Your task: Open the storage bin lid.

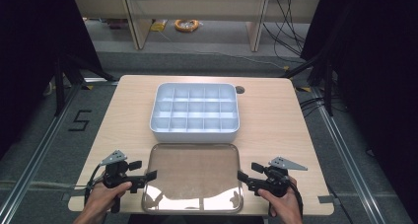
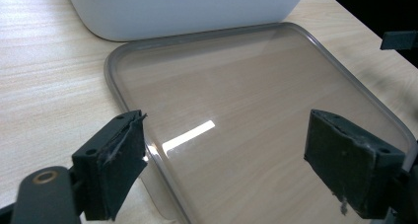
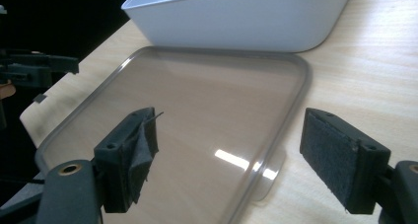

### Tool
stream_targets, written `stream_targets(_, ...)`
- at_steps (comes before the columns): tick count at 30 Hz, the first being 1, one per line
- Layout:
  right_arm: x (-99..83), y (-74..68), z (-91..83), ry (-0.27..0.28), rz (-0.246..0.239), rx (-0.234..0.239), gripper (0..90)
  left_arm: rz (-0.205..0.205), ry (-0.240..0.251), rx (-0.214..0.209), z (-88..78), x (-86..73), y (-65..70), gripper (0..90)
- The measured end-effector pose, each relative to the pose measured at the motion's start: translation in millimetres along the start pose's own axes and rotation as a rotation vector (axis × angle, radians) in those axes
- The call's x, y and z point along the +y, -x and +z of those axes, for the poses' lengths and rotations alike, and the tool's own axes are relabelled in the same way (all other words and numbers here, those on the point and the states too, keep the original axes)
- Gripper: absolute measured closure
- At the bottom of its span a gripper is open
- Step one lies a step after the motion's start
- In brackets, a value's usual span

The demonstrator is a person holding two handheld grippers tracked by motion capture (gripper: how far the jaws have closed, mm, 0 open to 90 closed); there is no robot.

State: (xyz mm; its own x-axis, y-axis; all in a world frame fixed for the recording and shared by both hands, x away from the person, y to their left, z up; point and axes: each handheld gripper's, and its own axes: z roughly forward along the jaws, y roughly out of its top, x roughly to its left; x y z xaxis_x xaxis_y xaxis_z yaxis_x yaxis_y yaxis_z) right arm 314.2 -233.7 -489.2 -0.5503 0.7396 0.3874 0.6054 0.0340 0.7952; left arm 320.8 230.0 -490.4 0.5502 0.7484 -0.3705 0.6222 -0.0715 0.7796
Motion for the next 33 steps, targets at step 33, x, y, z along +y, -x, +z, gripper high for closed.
stream_targets(33, -35.3, -34.5, -20.6, -0.115, -0.014, 0.034, 17.1, 0.053, -0.059, -0.05, -12.3, -24.7, 28.4, 15.1)
